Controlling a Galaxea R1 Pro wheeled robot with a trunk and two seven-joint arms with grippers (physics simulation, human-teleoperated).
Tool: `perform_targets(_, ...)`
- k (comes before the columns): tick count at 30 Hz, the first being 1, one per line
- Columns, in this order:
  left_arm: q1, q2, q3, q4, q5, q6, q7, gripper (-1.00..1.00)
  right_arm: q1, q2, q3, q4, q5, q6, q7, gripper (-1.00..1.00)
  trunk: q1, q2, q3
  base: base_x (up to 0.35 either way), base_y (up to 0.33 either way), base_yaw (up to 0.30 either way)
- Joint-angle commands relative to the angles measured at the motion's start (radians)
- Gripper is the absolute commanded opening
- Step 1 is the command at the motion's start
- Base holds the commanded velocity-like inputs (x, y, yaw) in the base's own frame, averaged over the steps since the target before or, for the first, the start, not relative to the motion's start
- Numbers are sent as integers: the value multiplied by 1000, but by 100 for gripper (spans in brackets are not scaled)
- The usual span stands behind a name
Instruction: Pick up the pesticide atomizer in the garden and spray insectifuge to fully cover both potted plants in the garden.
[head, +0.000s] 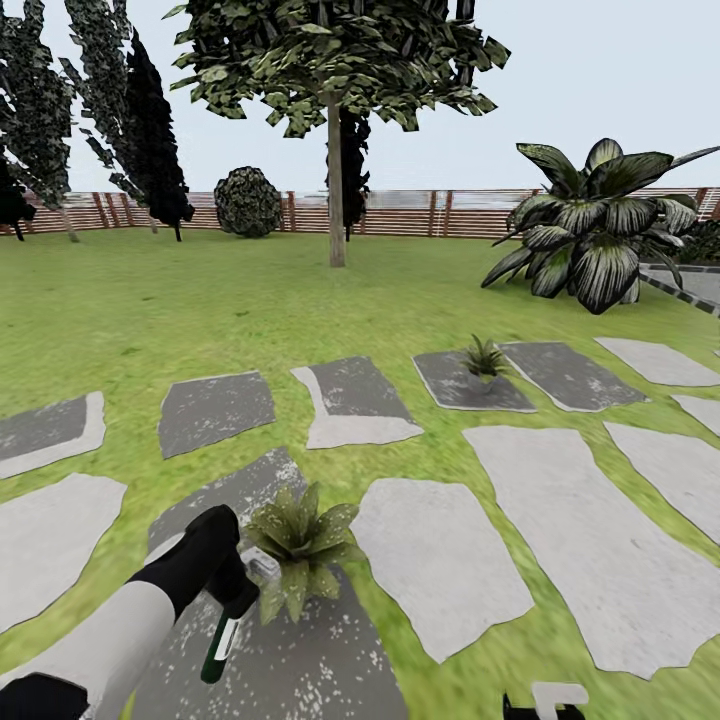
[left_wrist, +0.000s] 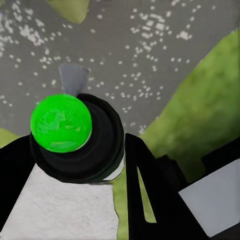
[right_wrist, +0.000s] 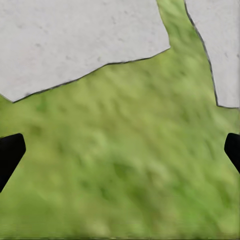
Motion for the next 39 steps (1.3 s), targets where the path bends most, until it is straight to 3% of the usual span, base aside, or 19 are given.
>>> perform_targets(1, -2, 1, -4, -2, -9, 4, -11, -100, -1, -2, -7, 3, 11, -5, -3, 100, 0, 0, -1, 0, 0, 0)
perform_targets(6, -18, 3, -18, 16, -10, -4, -25, -100, 0, -6, -7, 4, 12, -5, -3, 100, 0, 0, -1, 0, 0, 0)
perform_targets(11, -19, 11, -46, 24, -41, -6, -53, -100, 1, -4, -7, 4, 12, -5, -2, 100, 0, 0, -1, 0, 0, 0)
perform_targets(12, -19, 7, -167, 23, -75, -6, -218, -100, 1, -5, -7, 4, 12, -5, -2, 100, 0, 0, -1, 0, 0, 0)
perform_targets(15, -19, 2, -171, 15, -95, -6, -224, -100, 1, -5, -7, 4, 12, -6, -1, 100, 0, 0, -1, 0, 0, 0)
perform_targets(23, -25, 9, -171, 14, -97, -5, -226, -100, 1, -5, -6, 4, 13, -5, -1, 100, 0, 0, -1, 150, 35, 0)
perform_targets(31, -59, 14, -170, 11, -103, -4, -225, -100, 1, -4, -6, 4, 13, -5, -1, 100, 0, 0, -1, 119, 130, 0)
perform_targets(34, -105, 6, -172, 17, -99, -4, -227, -100, 1, -4, -6, 4, 13, -5, -1, 100, 0, 0, -1, 2, 3, 0)
perform_targets(37, -135, 0, -175, 24, -101, -7, -262, -100, 1, -4, -5, 5, 14, -4, -1, 100, 0, 0, -1, 0, 0, 0)
perform_targets(39, -138, -3, -175, 24, -127, -8, -295, -100, 1, -4, -4, 5, 15, -4, -1, 100, 0, 0, -1, 0, 0, 0)
